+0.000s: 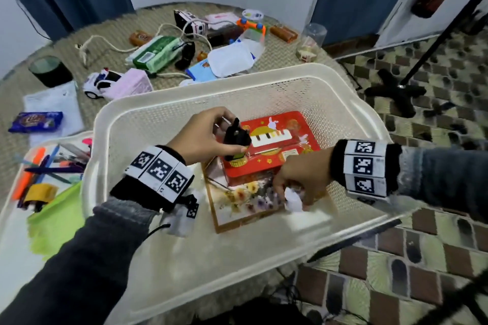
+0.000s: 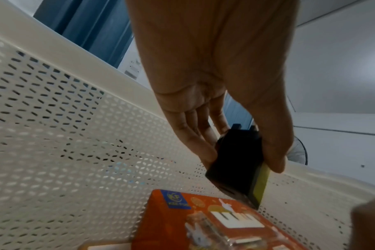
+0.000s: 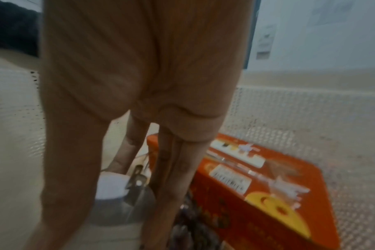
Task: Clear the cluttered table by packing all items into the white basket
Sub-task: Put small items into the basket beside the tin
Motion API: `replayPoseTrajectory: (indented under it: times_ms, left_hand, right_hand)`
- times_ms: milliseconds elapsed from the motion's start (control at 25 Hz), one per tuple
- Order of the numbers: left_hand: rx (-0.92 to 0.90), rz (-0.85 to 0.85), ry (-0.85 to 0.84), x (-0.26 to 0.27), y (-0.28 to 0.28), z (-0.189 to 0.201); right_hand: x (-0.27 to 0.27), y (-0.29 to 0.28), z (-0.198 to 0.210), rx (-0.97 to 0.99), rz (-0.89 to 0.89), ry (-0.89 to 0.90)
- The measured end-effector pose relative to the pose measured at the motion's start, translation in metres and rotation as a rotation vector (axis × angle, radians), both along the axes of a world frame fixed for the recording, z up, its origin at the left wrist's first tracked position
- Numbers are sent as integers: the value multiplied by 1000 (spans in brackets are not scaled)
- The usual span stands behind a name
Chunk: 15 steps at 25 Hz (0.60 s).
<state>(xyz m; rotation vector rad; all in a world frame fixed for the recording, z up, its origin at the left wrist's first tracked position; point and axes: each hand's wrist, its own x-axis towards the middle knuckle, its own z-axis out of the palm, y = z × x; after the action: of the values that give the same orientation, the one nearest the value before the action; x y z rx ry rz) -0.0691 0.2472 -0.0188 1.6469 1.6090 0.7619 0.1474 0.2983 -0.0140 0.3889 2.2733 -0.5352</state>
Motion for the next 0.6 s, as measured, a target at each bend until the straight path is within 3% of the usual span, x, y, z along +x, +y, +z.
replayPoseTrajectory:
  times_ms: [160, 600]
  left_hand:
    - [-29, 25, 57, -5, 0, -9]
    - [-96, -15, 154, -1, -3, -11]
  right_hand:
    - [1, -8, -32, -188, 64, -68]
    - [2, -6, -73, -136, 210, -139]
